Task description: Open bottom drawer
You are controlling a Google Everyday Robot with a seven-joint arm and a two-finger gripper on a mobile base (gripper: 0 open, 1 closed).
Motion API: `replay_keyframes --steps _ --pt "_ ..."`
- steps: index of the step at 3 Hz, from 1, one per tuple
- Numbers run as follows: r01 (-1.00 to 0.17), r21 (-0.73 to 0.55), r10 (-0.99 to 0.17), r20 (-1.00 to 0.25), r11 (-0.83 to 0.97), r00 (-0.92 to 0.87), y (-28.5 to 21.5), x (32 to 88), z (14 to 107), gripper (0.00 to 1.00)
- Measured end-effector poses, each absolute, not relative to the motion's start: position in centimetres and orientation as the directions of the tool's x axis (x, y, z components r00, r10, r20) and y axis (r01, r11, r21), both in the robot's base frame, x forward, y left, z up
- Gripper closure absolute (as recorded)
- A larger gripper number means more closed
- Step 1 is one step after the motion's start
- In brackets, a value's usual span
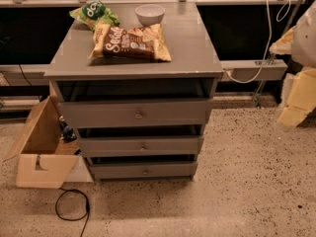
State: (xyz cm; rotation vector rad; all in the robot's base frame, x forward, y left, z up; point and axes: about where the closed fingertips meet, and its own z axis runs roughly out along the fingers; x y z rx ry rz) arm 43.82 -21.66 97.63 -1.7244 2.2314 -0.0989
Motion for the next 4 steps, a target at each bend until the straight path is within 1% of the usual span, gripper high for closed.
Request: replay_keyframes --steps 2,3,4 --pt "-0.932 -0.249 -0.951 -0.228 0.265 -0.210 -21.2 44.2 96.2 0.00" --pt "-0.952 -0.185 -0.930 -0.324 0.243 -0.174 -19.0 44.1 88.7 0.00" --pt "-0.969 -0.085 -0.883 -0.436 0.232 -0.173 -15.9 44.8 77.1 0.00"
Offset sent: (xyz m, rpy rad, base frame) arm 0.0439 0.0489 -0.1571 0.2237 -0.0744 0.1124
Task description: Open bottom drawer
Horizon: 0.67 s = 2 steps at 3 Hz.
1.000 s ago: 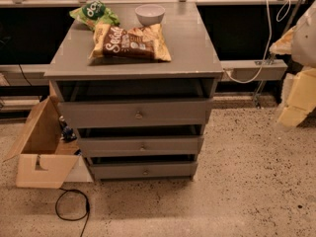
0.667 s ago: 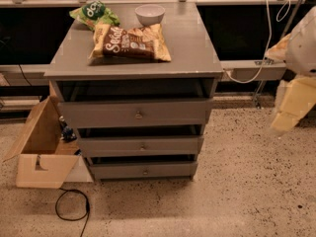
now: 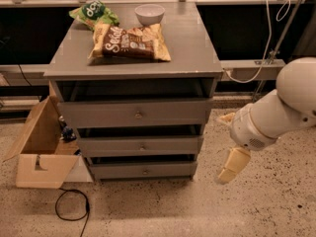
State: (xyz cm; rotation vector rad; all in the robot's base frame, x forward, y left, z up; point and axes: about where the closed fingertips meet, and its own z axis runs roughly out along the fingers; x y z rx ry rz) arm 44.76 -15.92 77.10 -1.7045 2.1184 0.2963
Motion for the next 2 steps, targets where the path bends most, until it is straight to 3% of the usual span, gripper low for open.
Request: replay_keyframes --steps 2 --pt "-0.961 -0.122 -0.880 -0.442 0.249 -0.172 -15.92 45.76 77.68 0.00"
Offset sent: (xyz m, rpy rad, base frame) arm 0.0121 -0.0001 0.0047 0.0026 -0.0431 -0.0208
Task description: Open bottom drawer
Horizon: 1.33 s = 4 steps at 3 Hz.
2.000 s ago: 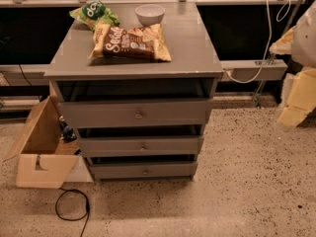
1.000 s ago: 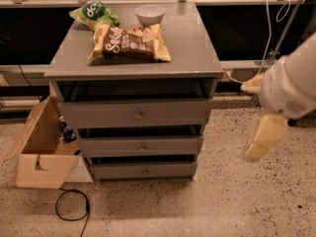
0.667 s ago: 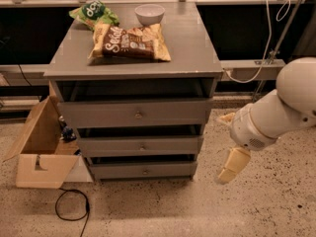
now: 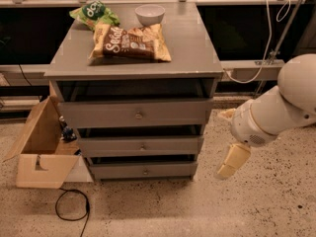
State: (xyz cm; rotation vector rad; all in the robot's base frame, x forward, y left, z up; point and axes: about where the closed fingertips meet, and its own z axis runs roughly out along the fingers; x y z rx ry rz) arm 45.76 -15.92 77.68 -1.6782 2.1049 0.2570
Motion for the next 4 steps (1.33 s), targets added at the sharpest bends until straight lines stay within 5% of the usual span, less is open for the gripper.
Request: replay_keyframes --steps 4 --pt "-0.994 -0.001 -0.761 -0.643 0.113 -0.086 -7.4 46.4 52.2 0.00"
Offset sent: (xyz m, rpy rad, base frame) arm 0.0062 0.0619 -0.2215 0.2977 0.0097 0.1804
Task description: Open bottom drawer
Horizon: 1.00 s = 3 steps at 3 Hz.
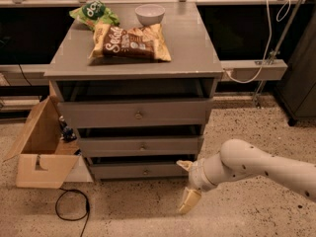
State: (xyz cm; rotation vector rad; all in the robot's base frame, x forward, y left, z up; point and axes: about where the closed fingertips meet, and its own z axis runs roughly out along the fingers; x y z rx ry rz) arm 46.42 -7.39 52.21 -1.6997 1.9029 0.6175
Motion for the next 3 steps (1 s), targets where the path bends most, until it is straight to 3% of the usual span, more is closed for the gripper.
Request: replay_keyframes --steps 1,3 --pt "-0.994 -0.001 -0.761 -0.643 0.113 -0.086 -7.4 46.4 52.2 0.00" --pt "-0.995 -0.049 -0.830 -0.556 0.083 -0.042 -9.4 52.0 39.7 0.00"
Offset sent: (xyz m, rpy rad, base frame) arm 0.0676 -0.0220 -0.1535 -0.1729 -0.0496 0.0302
